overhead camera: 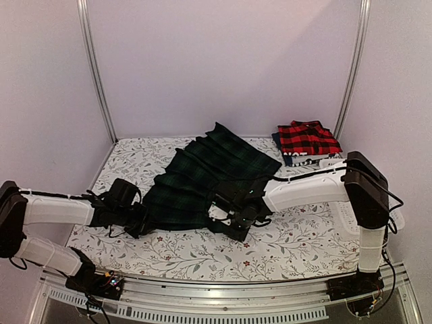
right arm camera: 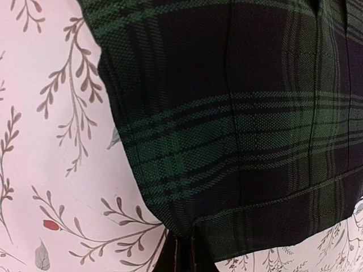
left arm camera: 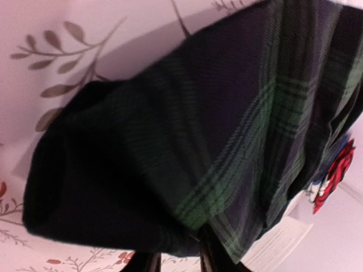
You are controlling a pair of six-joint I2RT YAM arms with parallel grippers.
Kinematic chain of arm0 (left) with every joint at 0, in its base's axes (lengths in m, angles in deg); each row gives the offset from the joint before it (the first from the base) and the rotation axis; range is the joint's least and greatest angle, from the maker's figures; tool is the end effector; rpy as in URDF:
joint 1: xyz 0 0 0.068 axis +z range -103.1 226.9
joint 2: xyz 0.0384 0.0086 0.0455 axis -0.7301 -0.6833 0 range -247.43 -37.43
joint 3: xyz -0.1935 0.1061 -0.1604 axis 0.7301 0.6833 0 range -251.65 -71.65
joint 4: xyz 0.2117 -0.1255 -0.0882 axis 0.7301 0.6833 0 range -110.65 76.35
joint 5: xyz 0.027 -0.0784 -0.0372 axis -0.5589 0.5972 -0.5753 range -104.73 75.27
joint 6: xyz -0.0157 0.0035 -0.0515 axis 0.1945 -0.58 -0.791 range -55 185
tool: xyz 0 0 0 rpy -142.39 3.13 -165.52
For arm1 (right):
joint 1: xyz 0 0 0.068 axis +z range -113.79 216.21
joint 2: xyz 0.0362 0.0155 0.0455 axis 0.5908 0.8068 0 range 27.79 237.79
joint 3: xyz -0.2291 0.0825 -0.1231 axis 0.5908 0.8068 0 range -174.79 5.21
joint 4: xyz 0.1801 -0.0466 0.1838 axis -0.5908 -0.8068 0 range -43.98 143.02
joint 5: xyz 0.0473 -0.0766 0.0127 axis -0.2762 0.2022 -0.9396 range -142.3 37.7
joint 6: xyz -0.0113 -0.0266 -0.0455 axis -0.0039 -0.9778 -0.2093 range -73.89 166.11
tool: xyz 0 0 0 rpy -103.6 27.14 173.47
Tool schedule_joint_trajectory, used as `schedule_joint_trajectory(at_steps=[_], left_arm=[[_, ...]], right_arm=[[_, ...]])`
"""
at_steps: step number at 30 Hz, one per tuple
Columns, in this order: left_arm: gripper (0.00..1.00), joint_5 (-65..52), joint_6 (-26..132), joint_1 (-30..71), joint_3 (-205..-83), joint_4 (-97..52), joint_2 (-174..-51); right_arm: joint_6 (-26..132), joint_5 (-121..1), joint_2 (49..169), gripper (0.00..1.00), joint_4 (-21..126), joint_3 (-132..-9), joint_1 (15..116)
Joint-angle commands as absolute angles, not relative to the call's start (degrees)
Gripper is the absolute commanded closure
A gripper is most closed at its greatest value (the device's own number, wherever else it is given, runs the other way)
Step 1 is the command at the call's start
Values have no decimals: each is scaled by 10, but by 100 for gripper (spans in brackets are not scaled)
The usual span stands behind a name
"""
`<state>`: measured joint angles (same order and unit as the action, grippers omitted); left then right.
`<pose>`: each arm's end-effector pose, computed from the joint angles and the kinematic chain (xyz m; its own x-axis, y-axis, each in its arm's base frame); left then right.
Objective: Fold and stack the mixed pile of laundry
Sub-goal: Pick up the flattened skirt from the center of the board, then fold the flattened skirt at the center of the board.
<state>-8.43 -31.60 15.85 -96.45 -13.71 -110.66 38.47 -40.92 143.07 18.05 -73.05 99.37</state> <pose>0.1809 -0.1134 0.1328 -0.4813 -0.8627 0.1551 -0.7654 0.3274 -0.5541 0.1860 0.3522 0.1490 -0.3130 -0.9071 -0.2815 -0.8967 0.3799 -0.2272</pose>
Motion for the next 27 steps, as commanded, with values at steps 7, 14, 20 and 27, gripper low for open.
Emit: schedule_joint_trajectory(at_steps=[7, 14, 20, 27], left_arm=[[100, -193, -259, 226, -1058, 73, -933], [100, -262, -242, 235, -1146, 280, -799], [100, -252, -147, 235, -1220, 251, -857], [100, -211, -3, 230, -1409, 177, -1089]], right_arm=[[387, -613, 1436, 100, 146, -873, 1013], [414, -787, 1493, 100, 108, -1046, 1043], [470, -859, 1458, 100, 186, -982, 1041], [581, -920, 1362, 100, 329, -794, 983]])
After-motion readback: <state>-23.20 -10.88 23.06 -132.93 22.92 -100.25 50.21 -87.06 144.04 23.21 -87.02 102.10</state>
